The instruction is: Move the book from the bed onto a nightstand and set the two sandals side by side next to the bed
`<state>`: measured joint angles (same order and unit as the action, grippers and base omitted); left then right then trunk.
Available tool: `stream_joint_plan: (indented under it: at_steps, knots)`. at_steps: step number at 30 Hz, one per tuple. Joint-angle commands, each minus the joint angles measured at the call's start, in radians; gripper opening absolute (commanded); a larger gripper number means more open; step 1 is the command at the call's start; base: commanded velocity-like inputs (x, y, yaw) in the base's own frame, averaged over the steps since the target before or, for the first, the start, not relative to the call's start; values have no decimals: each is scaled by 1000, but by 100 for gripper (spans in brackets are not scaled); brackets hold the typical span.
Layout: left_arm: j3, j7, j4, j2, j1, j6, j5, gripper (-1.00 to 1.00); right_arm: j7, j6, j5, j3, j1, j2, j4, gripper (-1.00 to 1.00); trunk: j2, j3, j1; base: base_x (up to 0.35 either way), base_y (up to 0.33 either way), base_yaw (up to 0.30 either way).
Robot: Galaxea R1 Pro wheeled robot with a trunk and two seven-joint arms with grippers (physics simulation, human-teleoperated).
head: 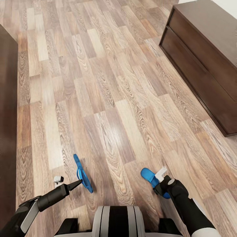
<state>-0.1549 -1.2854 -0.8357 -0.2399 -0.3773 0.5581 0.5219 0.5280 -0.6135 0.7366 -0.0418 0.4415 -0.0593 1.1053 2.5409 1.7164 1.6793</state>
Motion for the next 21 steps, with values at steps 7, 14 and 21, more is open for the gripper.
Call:
stream_joint_plan:
  at_steps: [7,14,21]
  knots:
    - [0,3,0,1,0,5,-1,-100,23,-14,-7,84,0,-2,99,-100,-1,-27,-3,0,0,0]
    - [-2,0,0,-4,0,3,-3,-100,340,-136,-284,521,-1,-44,243,-100,-3,-54,-6,0,0,0]
    - [0,1,50,-21,7,-60,-99,-100,717,-170,-318,801,-10,-134,228,-100,-5,-81,-10,0,0,0]
